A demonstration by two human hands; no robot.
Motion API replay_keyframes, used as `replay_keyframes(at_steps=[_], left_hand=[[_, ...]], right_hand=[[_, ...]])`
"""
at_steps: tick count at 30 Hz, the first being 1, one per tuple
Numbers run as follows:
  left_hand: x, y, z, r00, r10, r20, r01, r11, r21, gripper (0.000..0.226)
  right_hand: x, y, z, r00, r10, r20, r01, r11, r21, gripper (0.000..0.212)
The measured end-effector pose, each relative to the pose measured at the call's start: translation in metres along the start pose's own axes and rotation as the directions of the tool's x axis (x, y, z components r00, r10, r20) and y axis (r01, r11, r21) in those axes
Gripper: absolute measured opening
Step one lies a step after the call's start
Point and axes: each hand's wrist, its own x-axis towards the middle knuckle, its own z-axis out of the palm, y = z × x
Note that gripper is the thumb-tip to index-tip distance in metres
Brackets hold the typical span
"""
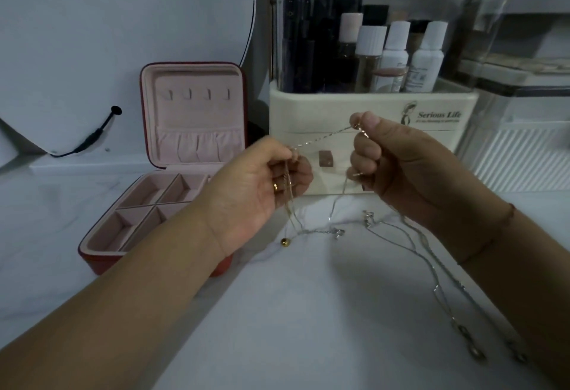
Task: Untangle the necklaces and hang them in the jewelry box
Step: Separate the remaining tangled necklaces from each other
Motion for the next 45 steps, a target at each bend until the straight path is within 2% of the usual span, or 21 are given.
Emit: replay_keyframes(at_steps=[4, 6, 9, 12, 15, 19, 23, 28, 31, 37, 41, 45], left_hand=[[-0.001, 0.01, -0.008, 1.0, 0.022, 0.009, -0.019, 0.96, -0.279, 0.007], [0.0, 0.015, -0.013, 0.999, 0.036, -0.01, -0.037, 0.941, -0.335, 0.006], [0.001, 0.022, -0.022, 0.998, 0.043, -0.044, -0.055, 0.945, -0.322, 0.006], [0.005, 0.027, -0.026, 0.992, 0.041, -0.121, -0.07, 0.967, -0.246, 0.016], [0.006, 0.025, -0.025, 0.989, 0.037, -0.143, -0.065, 0.978, -0.199, 0.007], [0.005, 0.015, -0.026, 0.977, 0.068, -0.203, -0.046, 0.993, 0.11, 0.012], [0.005, 0.013, -0.029, 0.963, 0.097, -0.253, -0.037, 0.972, 0.23, 0.018], [0.007, 0.01, -0.031, 0.944, 0.112, -0.312, -0.047, 0.977, 0.209, 0.018], [0.006, 0.009, -0.032, 0.94, 0.099, -0.326, -0.027, 0.976, 0.217, 0.02], [0.005, 0.006, -0.03, 0.934, 0.122, -0.336, -0.008, 0.947, 0.321, 0.022], [0.002, 0.006, -0.028, 0.92, 0.174, -0.351, 0.007, 0.889, 0.458, 0.021], [-0.001, 0.001, -0.025, 0.918, 0.307, -0.251, -0.023, 0.673, 0.74, 0.024]], right_hand=[[0.0, -0.002, -0.006, 0.999, -0.027, -0.02, 0.024, 0.988, -0.156, 0.014], [0.0, -0.004, -0.01, 0.994, -0.071, -0.078, 0.053, 0.976, -0.211, 0.017], [0.001, -0.01, -0.017, 0.981, -0.136, -0.139, 0.101, 0.967, -0.232, 0.017], [0.0, -0.022, -0.026, 0.966, -0.204, -0.158, 0.172, 0.965, -0.196, 0.013], [-0.003, -0.032, -0.031, 0.952, -0.263, -0.155, 0.241, 0.96, -0.146, 0.013], [-0.005, -0.041, -0.039, 0.931, -0.342, -0.126, 0.324, 0.935, -0.143, 0.018], [-0.007, -0.045, -0.041, 0.929, -0.364, -0.067, 0.353, 0.926, -0.134, 0.02], [-0.007, -0.055, -0.032, 0.931, -0.362, 0.052, 0.365, 0.927, -0.088, 0.02], [-0.006, -0.071, -0.022, 0.921, -0.371, 0.117, 0.384, 0.915, -0.127, 0.02], [-0.005, -0.096, 0.004, 0.916, -0.39, 0.093, 0.4, 0.885, -0.239, 0.019], [-0.01, -0.118, 0.007, 0.903, -0.43, 0.02, 0.42, 0.871, -0.255, 0.015], [-0.015, -0.14, 0.012, 0.886, -0.462, 0.028, 0.456, 0.86, -0.231, 0.014]])
